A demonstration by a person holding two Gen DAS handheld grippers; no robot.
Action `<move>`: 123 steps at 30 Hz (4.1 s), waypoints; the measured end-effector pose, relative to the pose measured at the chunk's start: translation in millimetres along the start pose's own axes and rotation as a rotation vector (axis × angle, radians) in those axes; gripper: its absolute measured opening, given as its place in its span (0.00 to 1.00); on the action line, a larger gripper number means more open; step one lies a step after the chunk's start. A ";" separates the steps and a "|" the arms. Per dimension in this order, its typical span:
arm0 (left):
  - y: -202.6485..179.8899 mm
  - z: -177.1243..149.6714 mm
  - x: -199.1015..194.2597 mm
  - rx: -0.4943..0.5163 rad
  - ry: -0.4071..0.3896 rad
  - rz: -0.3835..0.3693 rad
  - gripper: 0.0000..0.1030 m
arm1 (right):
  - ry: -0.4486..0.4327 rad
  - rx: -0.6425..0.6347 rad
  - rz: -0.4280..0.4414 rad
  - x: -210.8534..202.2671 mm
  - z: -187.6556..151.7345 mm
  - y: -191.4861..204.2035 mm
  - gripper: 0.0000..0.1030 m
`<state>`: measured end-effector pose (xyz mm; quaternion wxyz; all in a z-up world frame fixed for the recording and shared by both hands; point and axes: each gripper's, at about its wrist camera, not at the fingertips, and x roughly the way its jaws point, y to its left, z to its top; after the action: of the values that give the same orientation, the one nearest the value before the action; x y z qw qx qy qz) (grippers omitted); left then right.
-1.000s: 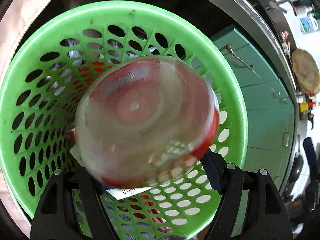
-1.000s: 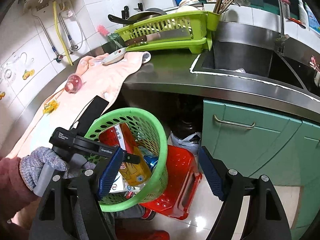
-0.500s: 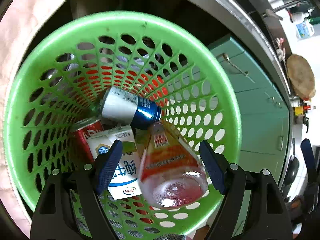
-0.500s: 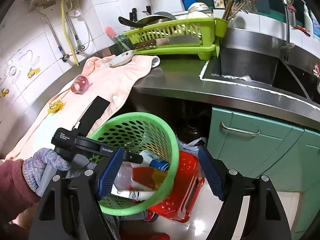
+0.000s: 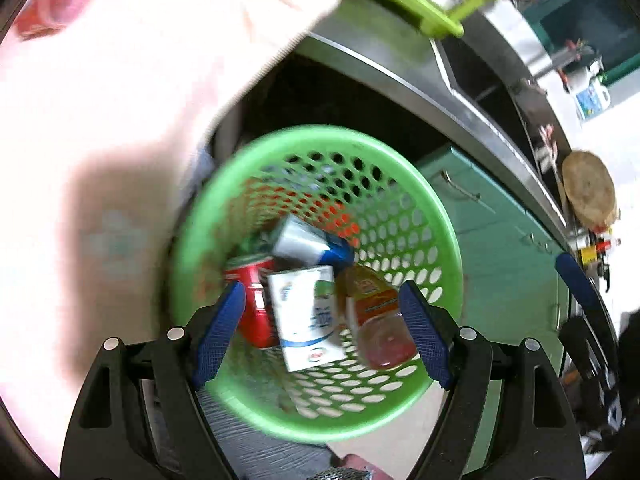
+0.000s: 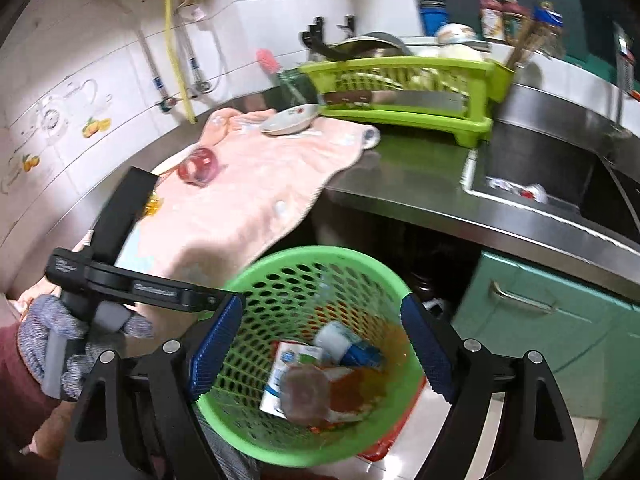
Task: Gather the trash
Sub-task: 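Move both open tools back over the towel toward the last items, then grasp the red paper cup with the right tool while the left tool grasps the yellow candy wrapper, then carry the red cup and wrapper over the basket and open both tools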
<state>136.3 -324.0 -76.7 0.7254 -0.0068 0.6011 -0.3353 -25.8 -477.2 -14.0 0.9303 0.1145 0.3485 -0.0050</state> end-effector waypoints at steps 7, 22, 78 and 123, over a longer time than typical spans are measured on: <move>57.2 -10.9 -69.4 -0.086 -0.135 0.055 0.76 | 0.014 -0.081 0.087 31.6 28.4 46.1 0.80; 219.8 -33.7 -182.4 -0.292 -0.353 0.187 0.76 | 0.047 -0.308 0.239 134.4 109.7 165.2 0.88; 348.5 79.9 -167.2 -0.138 -0.367 0.214 0.86 | 0.371 -0.890 0.011 403.5 216.8 304.3 0.72; 255.5 29.4 -172.6 -0.060 -0.460 0.038 0.45 | 0.223 -0.264 0.185 151.3 102.6 123.7 0.67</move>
<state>275.2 -52.1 -24.4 0.8489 -0.0932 0.4298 -0.2930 166.2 -368.4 -11.4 0.8893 0.0228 0.4350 0.1392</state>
